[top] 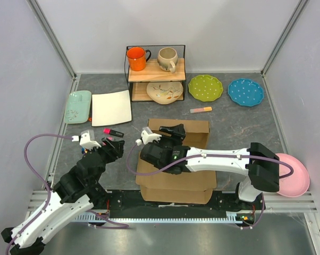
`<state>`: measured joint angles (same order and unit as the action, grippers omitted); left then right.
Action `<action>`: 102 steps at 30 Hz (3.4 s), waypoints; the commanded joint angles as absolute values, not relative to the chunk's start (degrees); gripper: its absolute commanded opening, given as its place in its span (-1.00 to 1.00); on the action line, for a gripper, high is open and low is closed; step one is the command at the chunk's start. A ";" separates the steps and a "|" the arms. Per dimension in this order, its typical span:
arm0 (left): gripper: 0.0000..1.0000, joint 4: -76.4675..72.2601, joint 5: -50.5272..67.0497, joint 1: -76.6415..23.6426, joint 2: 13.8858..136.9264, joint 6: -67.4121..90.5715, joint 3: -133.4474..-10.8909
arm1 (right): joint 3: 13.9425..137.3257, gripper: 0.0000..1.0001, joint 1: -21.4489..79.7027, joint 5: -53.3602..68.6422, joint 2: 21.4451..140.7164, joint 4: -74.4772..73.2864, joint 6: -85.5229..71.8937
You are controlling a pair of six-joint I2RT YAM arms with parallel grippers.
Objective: Fold the paper box
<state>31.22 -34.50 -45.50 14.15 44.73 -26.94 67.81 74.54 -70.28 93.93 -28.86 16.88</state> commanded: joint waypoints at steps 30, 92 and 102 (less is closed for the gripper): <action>0.39 32.17 -38.14 -45.70 12.75 45.44 -28.83 | 66.45 -0.53 70.14 -72.95 96.68 -21.18 24.87; 0.30 23.82 -29.36 -45.70 18.45 44.91 -35.95 | 19.60 -1.00 29.25 2.91 42.26 -21.19 -87.25; 0.28 24.87 -31.28 -45.70 18.99 44.39 -35.59 | 28.81 -0.07 48.94 -3.95 60.11 -12.28 -86.51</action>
